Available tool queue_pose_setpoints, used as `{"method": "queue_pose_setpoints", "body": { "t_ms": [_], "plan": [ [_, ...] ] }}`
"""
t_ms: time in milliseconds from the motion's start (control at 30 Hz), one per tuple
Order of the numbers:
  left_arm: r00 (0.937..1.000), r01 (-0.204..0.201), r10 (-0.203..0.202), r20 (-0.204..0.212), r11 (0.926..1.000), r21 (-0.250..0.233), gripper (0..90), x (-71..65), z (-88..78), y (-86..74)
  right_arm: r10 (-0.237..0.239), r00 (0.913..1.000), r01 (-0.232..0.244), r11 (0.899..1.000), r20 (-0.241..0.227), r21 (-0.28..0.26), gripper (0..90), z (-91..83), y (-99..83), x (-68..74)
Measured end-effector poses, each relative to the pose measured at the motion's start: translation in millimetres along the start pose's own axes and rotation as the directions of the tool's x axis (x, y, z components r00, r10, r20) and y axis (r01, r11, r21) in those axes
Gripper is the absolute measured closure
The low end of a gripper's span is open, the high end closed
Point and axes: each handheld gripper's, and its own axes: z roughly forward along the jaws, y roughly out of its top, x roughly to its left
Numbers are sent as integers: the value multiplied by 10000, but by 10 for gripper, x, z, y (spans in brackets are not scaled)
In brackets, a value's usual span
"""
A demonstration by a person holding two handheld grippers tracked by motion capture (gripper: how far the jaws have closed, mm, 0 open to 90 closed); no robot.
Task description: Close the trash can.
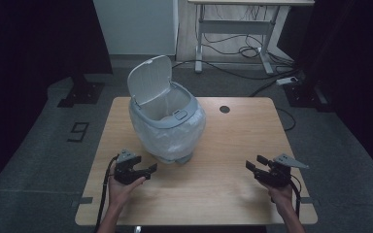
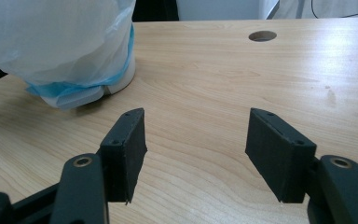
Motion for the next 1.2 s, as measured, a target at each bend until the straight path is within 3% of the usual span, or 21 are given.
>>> {"method": "queue_pose_setpoints", "body": {
  "t_ms": [167, 467, 933, 1200],
  "plan": [
    [9996, -279, 281, 46, 9988, -403, 202, -64, -119, 99, 37, 10000, -37, 9999, 40, 113, 371, 12, -30, -1],
    [9997, -247, 250, 18, 9956, -904, 202, -42, -288, 204, 36, 10000, -38, 9991, 53, 427, 369, 63, -89, -18],
    [9981, -614, 617, -23, 9885, -1379, 199, -80, -447, 407, 162, 9996, -177, 9976, 237, 663, 368, 84, -155, -52],
    [9981, -605, 610, -21, 9836, -1697, 198, -47, -571, 563, 194, 9993, -221, 9959, 313, 882, 367, 120, -191, -69]
  ]
}}
